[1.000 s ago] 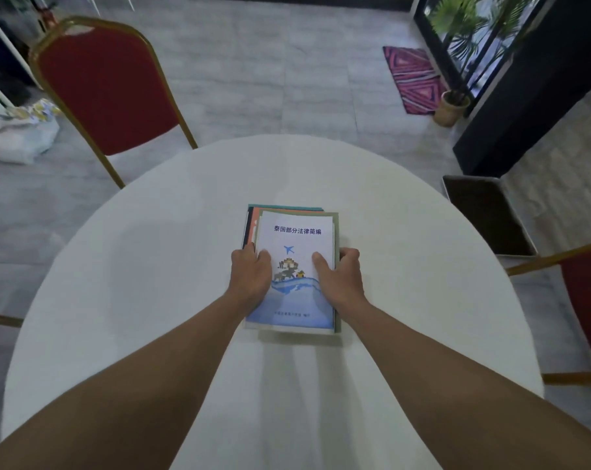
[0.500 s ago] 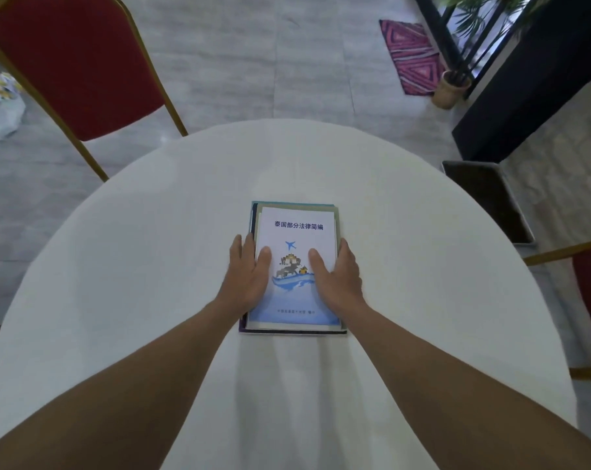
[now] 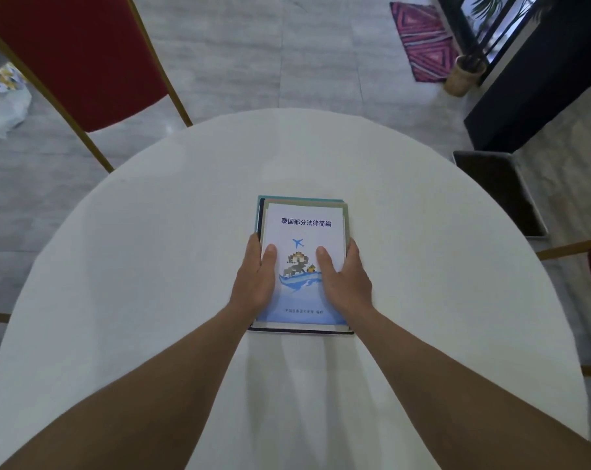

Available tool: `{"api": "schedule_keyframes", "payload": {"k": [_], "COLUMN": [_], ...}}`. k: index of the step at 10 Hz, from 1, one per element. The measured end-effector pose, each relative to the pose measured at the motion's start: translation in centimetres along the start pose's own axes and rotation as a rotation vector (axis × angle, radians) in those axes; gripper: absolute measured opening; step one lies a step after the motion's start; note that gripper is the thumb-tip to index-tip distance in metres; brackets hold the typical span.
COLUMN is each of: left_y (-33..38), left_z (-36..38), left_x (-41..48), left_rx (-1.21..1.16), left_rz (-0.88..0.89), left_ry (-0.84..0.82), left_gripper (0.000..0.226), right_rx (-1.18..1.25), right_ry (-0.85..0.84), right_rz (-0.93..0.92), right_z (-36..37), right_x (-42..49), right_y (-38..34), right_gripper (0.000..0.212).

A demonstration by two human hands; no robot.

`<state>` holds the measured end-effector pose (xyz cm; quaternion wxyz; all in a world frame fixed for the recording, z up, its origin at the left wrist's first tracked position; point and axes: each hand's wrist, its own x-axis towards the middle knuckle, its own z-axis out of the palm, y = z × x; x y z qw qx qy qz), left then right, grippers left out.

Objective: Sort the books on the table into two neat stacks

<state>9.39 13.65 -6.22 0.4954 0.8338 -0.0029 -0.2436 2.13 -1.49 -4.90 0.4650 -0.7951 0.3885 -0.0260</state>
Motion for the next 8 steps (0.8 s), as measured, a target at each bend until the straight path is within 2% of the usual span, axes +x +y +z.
{"api": "schedule_keyframes", "payload": {"k": [2, 3, 4, 5, 6, 7, 8], "left_y": [-0.5, -0.5, -0.1, 0.0, 0.7, 1.7, 3.5], "left_z": [0.8, 1.0, 0.9, 0.7, -0.2, -1.2, -1.7], "left_x": [-1.4, -1.9, -2.1, -1.9, -1.8, -1.9, -2.6], "left_rx": [-0.007, -0.005, -0.005, 0.031, 0.248, 0.638, 0.761], "left_rz": [0.047, 0.076, 0.104, 0.129, 0.138, 0.135, 0.189], "left_ry": [-0.02, -0.01, -0.005, -0.032, -0.054, -0.057, -0.064], "left_gripper": [0.054, 0.051, 0.039, 0.036, 0.042, 0.064, 0.066], "right_rx": [-0.017, -0.019, -0.007, 0.008, 0.039, 0.029, -0.05], "right_ry": [0.02, 0.026, 0.029, -0.001, -0.075, -0.133, -0.121], "right_rz": [0.018, 0.012, 0.007, 0.01, 0.017, 0.004, -0.062], "right_z": [-0.6, -0.7, -0.8, -1.1, -1.8, -2.8, -4.2], "right_x": [-1.1, -1.5, -1.6, -1.5, -1.6, -1.8, -2.2], "right_y": [1.2, 1.5, 1.3, 1.3, 1.0, 0.4, -0.8], "right_gripper": [0.057, 0.057, 0.049, 0.055, 0.06, 0.073, 0.078]}}
